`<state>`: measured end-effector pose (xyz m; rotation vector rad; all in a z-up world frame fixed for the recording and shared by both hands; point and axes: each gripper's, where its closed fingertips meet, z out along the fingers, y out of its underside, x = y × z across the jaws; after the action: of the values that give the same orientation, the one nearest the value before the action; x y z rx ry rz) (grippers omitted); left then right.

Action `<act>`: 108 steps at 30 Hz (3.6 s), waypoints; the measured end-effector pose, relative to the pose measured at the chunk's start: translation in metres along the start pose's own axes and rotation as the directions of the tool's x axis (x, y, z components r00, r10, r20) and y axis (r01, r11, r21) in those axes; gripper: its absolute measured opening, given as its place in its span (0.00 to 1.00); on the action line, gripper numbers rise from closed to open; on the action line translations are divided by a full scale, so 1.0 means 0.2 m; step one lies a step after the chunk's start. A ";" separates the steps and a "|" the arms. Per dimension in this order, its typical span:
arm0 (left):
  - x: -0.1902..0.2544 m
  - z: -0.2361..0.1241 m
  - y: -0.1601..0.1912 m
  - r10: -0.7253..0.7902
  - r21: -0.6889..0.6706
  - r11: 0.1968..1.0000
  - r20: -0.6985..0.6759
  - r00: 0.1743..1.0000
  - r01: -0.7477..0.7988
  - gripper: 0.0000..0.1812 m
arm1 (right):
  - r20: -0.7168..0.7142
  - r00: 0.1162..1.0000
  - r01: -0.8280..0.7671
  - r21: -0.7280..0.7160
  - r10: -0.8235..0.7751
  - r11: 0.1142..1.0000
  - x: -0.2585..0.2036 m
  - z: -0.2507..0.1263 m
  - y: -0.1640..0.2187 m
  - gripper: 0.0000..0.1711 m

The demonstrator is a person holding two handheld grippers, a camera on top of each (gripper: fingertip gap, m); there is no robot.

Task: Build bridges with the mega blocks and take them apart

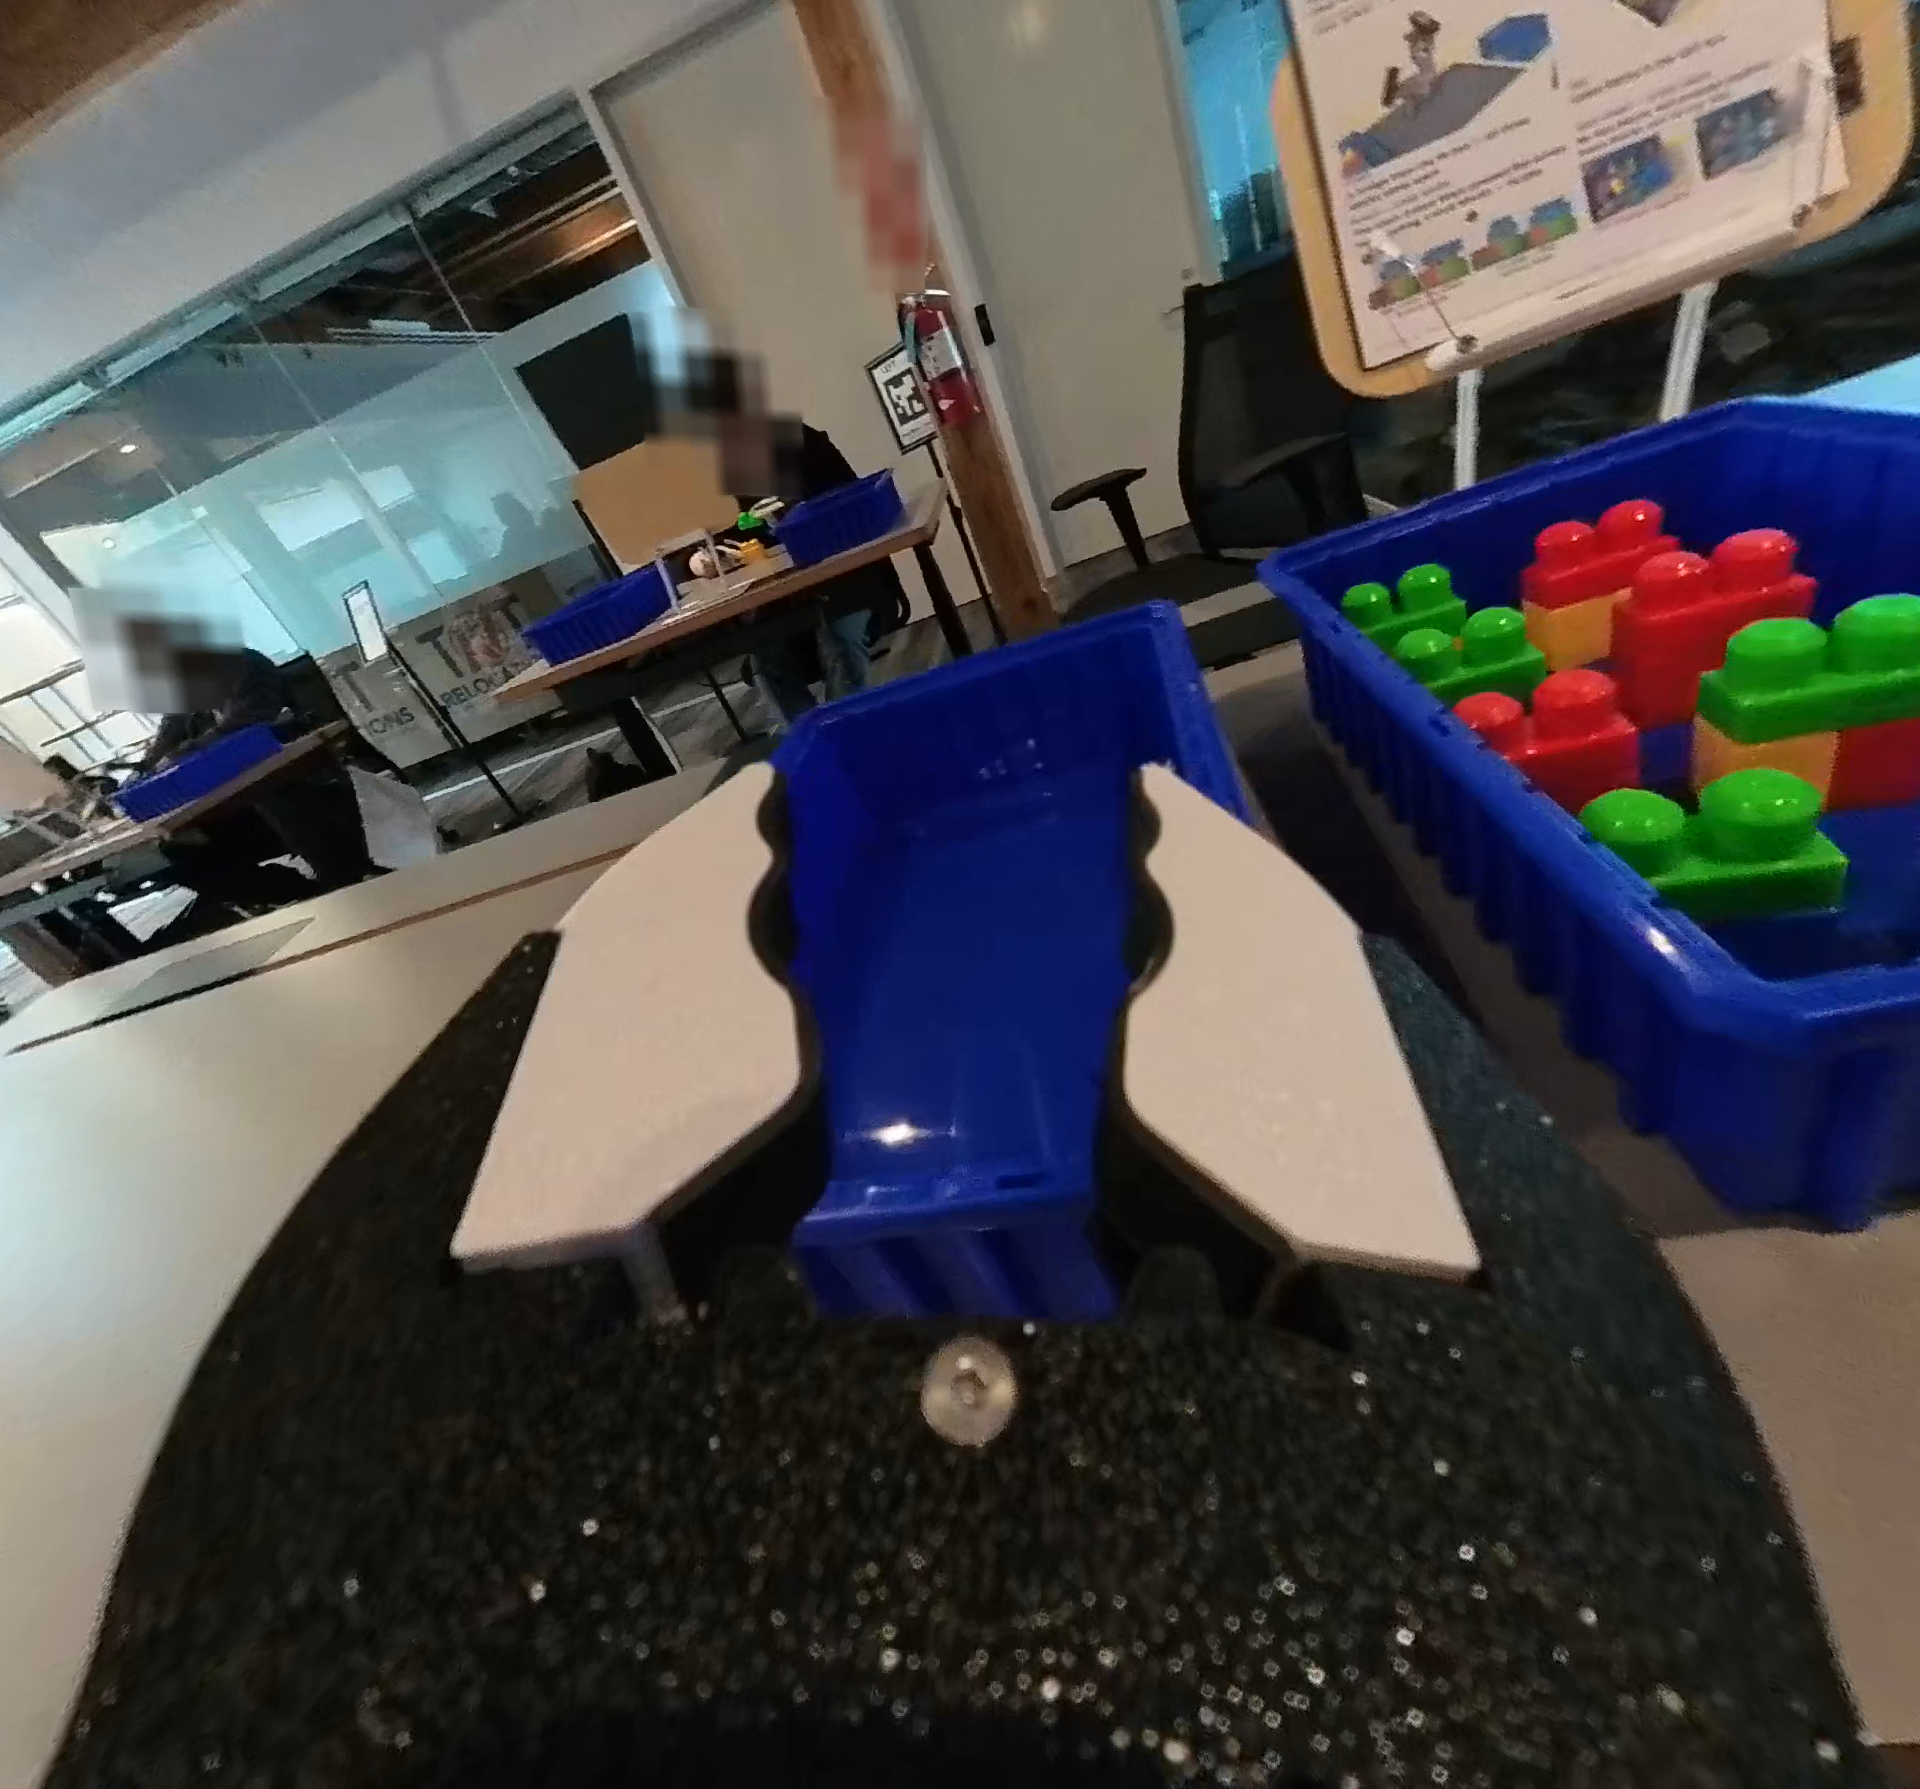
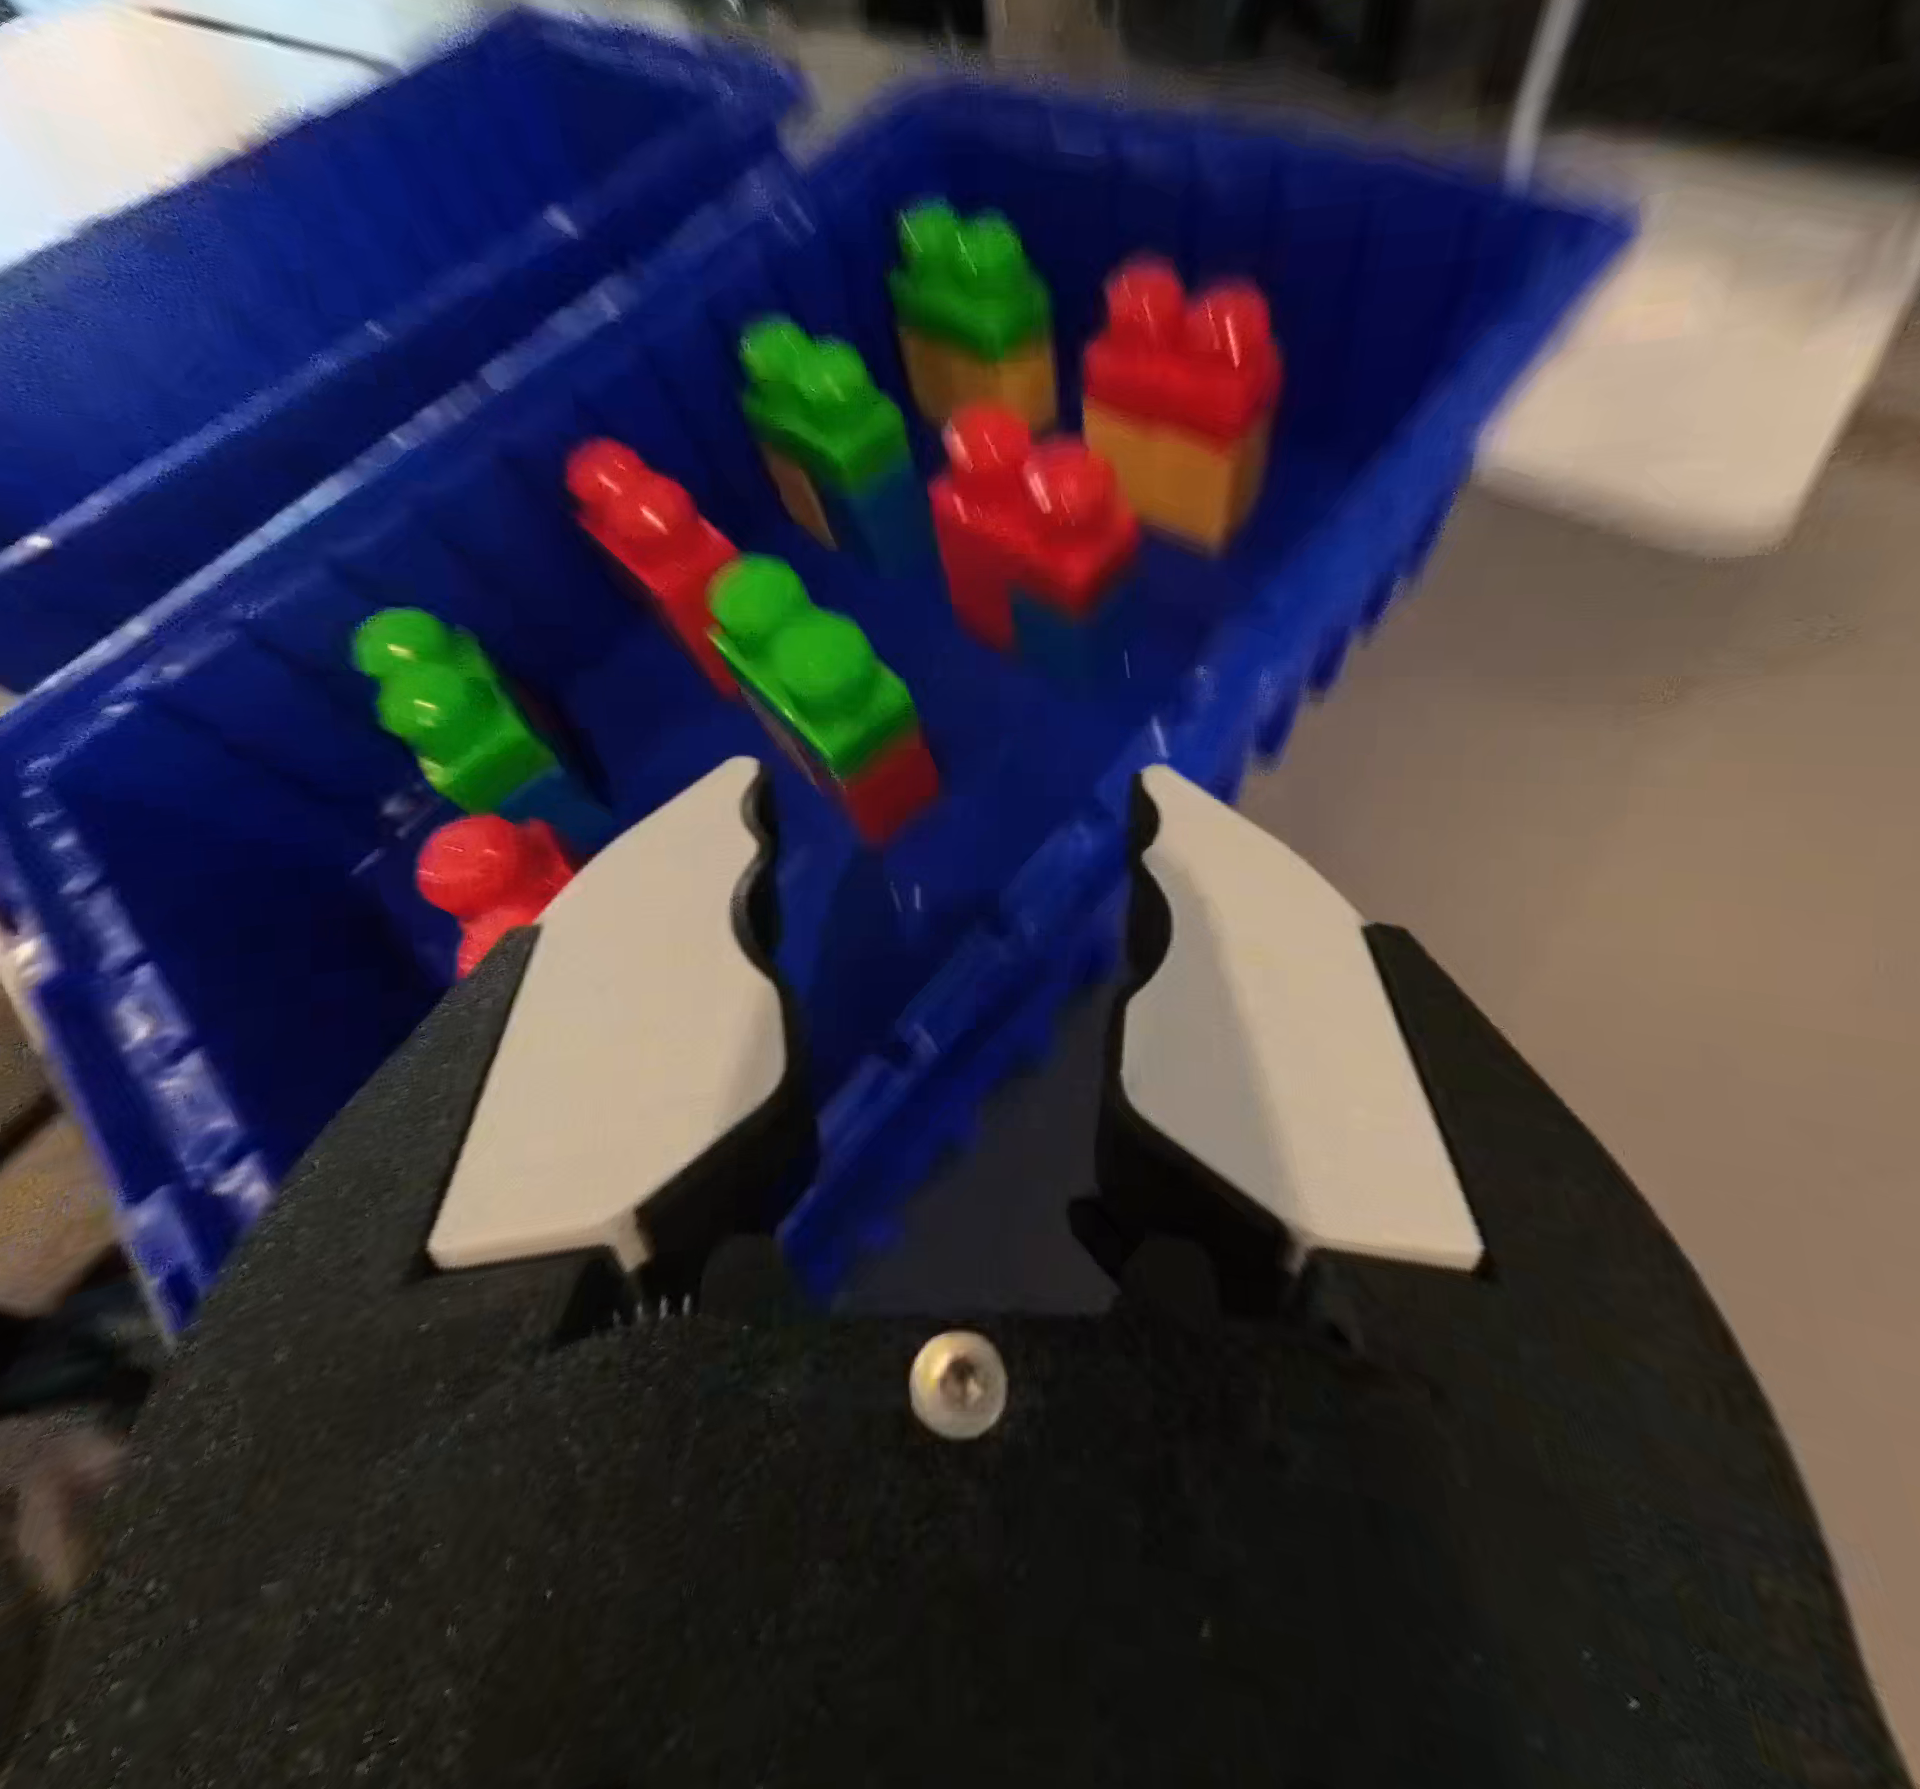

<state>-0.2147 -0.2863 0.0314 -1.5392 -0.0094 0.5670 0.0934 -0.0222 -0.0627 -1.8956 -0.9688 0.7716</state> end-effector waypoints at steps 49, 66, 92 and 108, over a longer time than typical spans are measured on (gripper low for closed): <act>-0.56 -0.01 0.34 -0.313 0.041 0.950 0.146 0.938 0.310 0.30 | 0.569 -0.614 0.772 0.291 -0.547 -0.565 -1.05 1.27 -0.03 0.14; -0.59 -0.07 0.30 -0.310 0.072 0.950 0.163 0.937 0.302 0.29 | 0.499 -0.526 0.842 0.195 -0.688 -0.503 -1.02 0.93 -0.42 0.13; 0.33 0.15 -0.13 -0.172 -0.051 0.984 -0.089 0.981 0.168 0.29 | 0.567 0.062 0.845 -0.468 -0.822 -0.259 0.31 -1.12 -0.09 0.14; 0.75 0.60 0.07 -0.072 -0.352 0.934 -0.356 0.932 -0.062 0.36 | 0.668 0.319 0.838 -0.530 -0.672 -0.130 0.97 -1.20 0.60 0.15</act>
<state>-0.1311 -0.1225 -0.0261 -1.9853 0.1770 0.2729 0.4223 0.0038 -0.0885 -1.3637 -2.6547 -0.4991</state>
